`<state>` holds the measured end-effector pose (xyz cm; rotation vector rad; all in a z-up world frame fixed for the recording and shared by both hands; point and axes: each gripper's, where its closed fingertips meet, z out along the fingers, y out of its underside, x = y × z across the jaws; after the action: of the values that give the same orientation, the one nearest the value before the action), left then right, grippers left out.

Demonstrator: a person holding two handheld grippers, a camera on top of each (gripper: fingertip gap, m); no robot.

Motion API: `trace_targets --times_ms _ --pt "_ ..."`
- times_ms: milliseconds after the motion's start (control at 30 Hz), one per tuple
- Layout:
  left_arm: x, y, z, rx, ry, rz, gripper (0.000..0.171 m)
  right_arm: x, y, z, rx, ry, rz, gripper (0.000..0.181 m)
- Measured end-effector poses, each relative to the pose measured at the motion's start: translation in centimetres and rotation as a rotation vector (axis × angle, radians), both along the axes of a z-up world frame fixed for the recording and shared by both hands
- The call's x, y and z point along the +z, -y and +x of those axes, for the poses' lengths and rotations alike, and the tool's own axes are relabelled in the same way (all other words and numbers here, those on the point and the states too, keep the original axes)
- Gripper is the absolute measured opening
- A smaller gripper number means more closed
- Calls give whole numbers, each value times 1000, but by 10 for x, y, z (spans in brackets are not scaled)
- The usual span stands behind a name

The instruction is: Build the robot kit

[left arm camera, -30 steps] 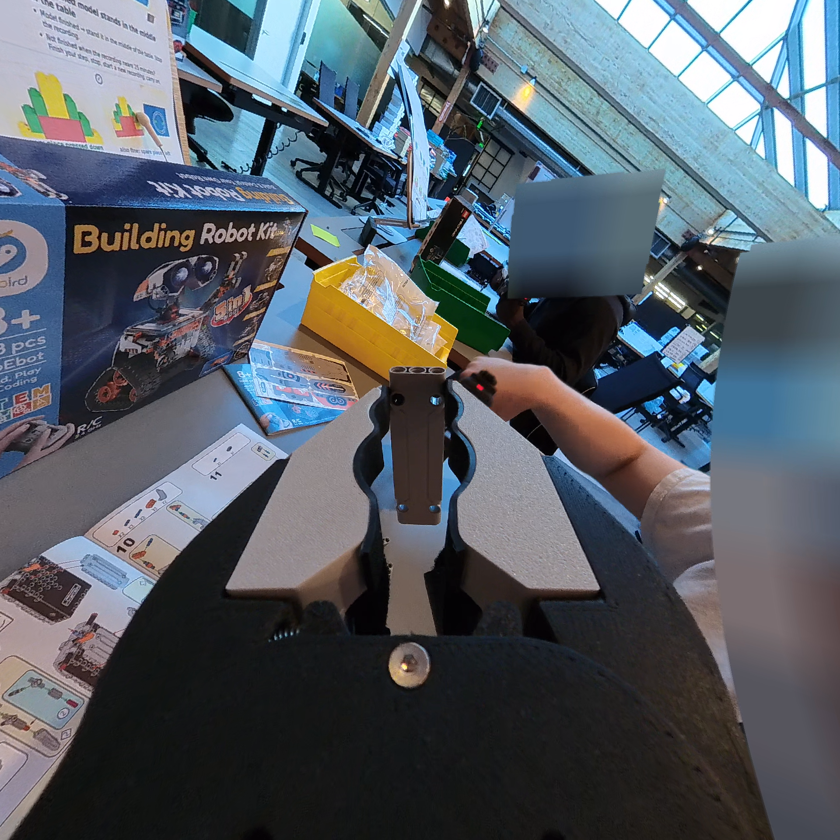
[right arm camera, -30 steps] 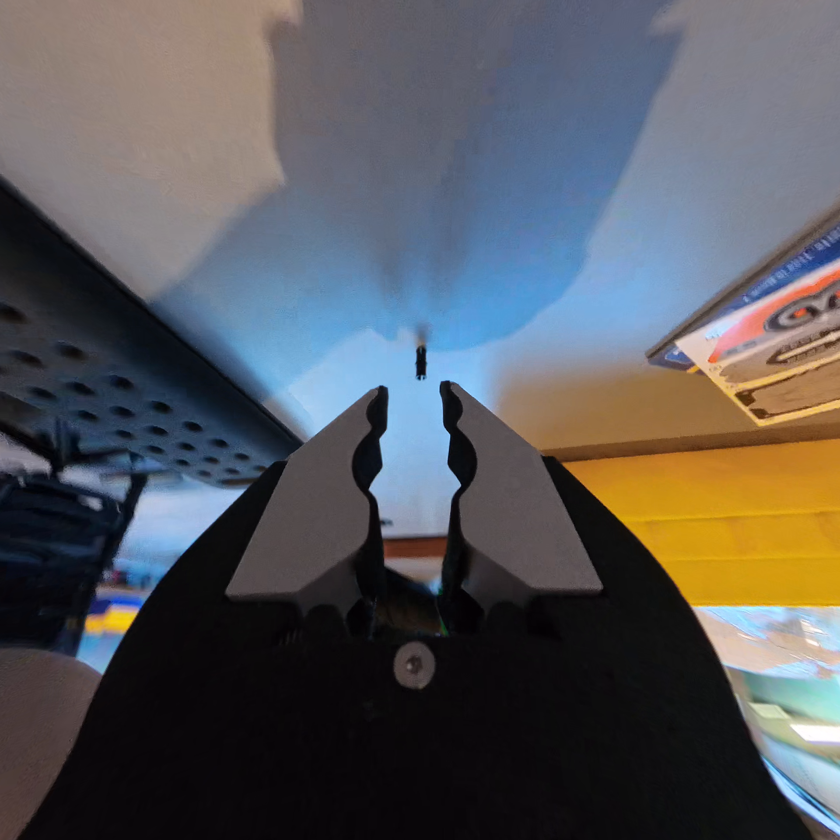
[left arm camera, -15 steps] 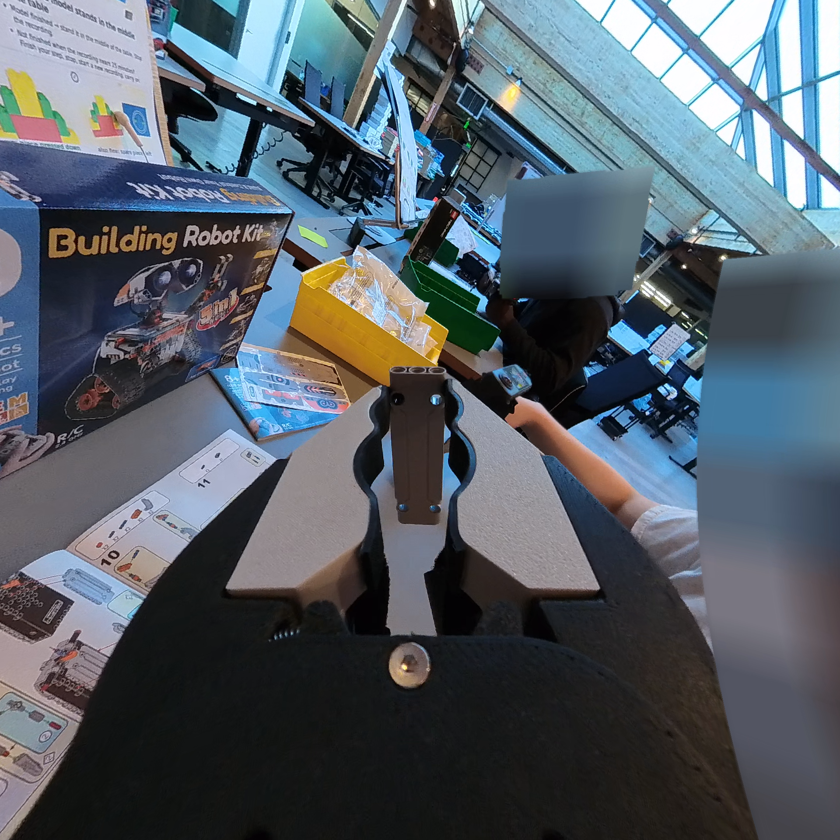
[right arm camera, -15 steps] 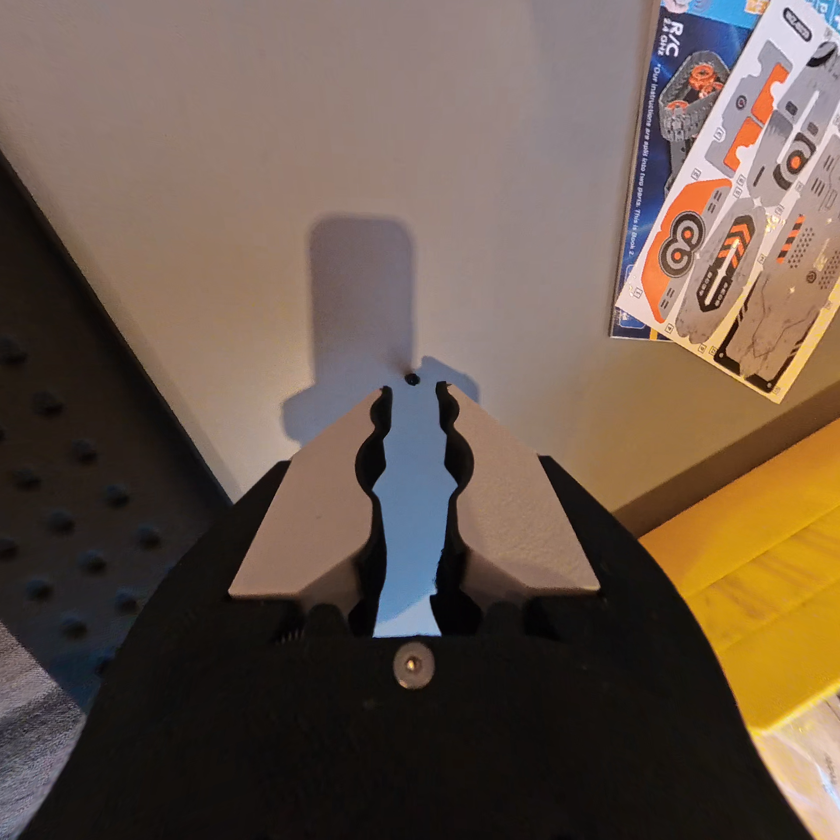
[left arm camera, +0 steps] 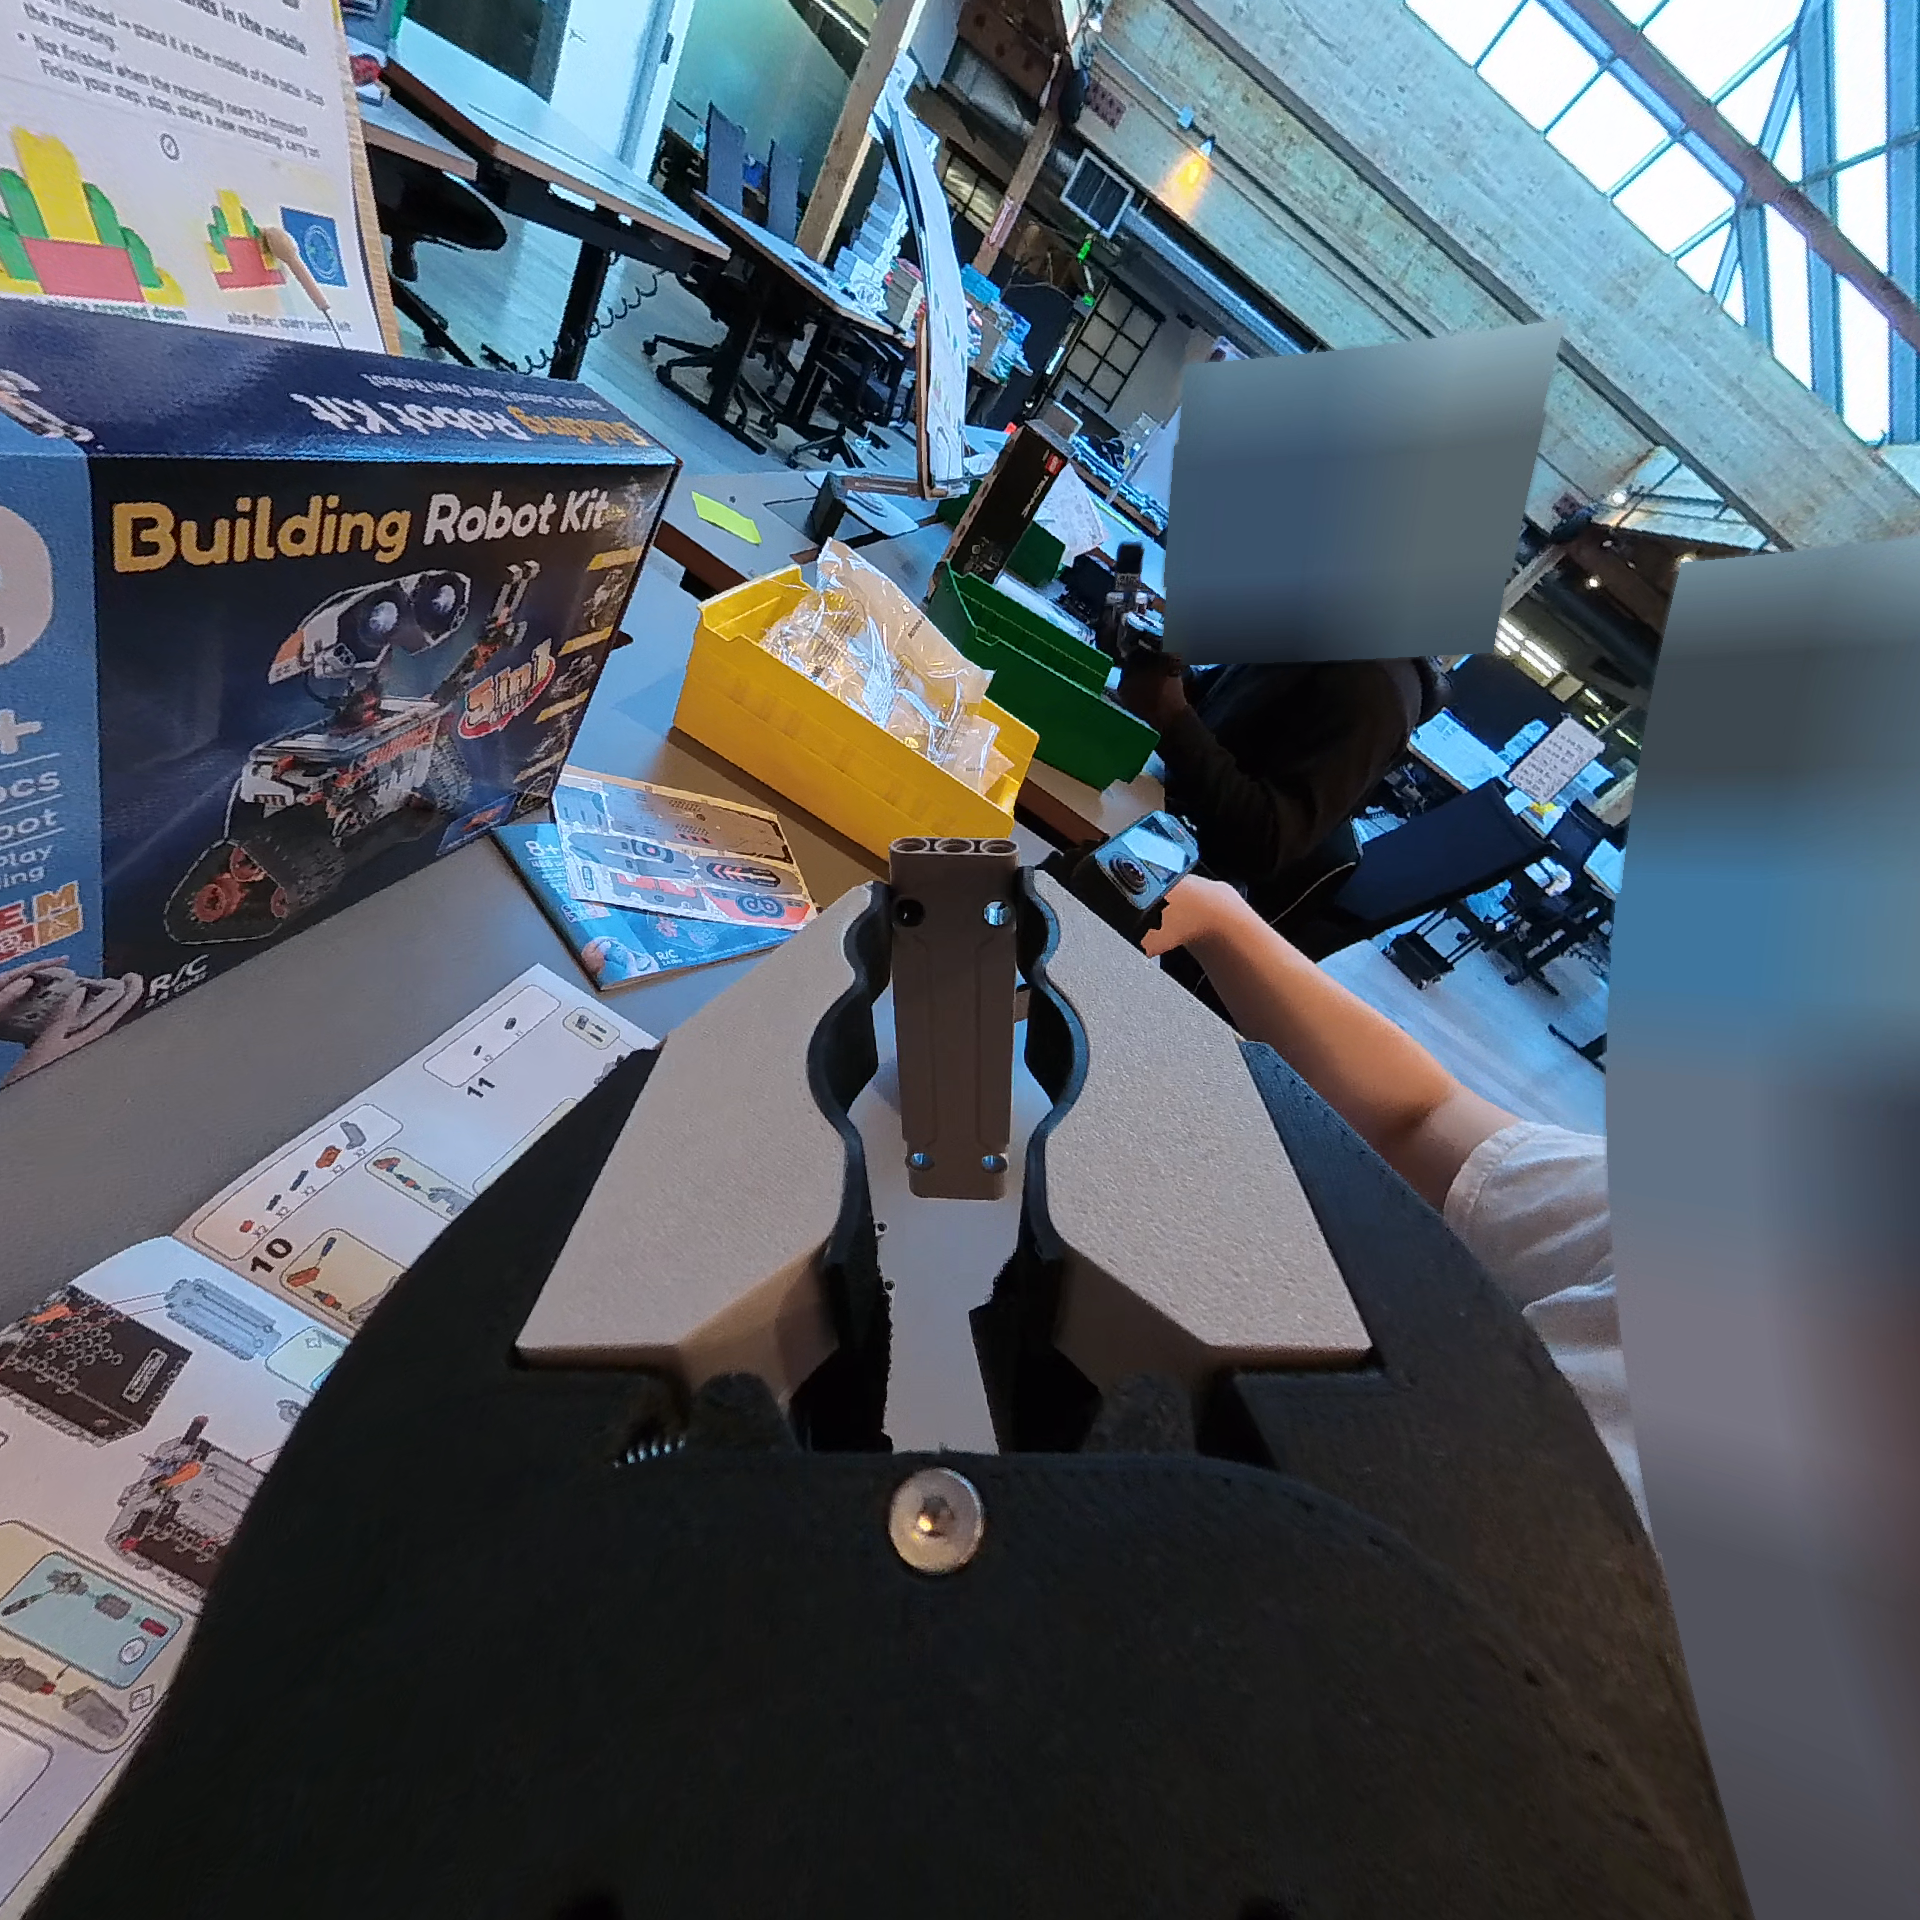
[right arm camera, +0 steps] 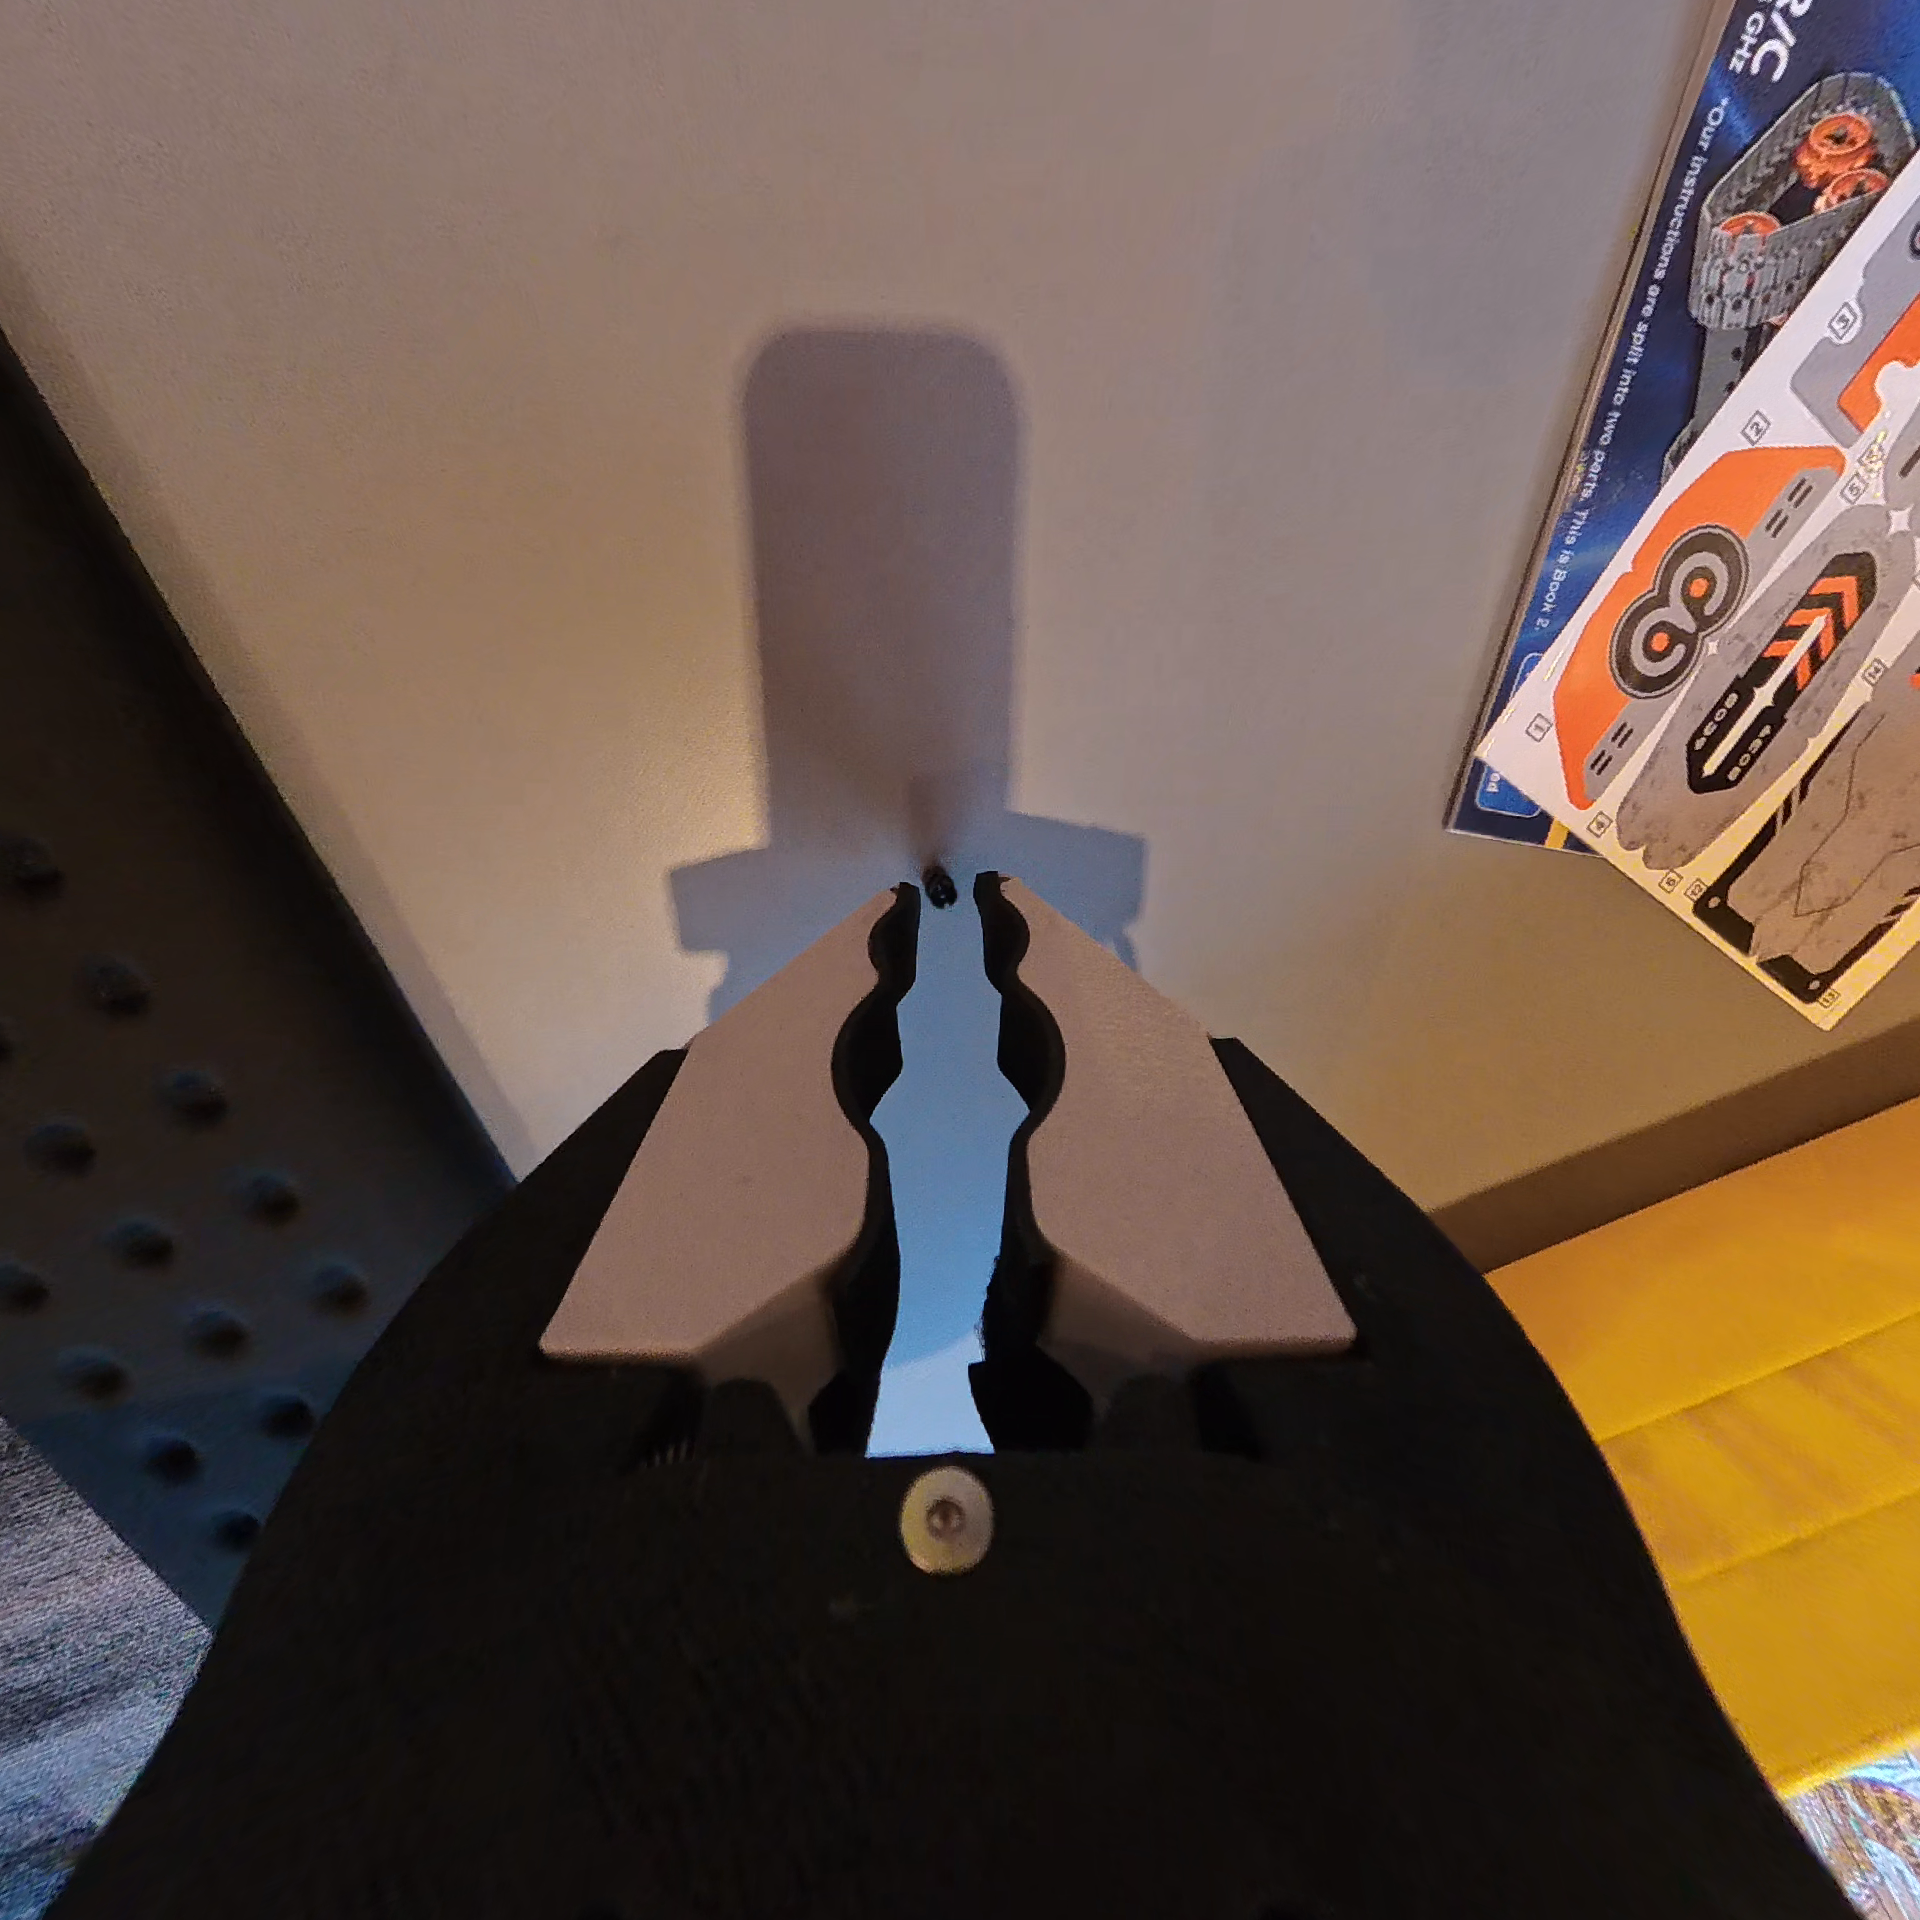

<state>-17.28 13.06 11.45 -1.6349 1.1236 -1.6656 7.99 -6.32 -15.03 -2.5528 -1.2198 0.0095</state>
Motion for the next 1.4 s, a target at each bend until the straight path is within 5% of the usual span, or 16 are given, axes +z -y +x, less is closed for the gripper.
trace_targets --times_ms 1133,1400 --pt "-1 -1 -1 5 -7 6 22 -7 0 -2 2 -12 -43 5" --pt "-5 -1 2 -9 -12 -2 22 21 -13 -22 -1 -149 69 4"
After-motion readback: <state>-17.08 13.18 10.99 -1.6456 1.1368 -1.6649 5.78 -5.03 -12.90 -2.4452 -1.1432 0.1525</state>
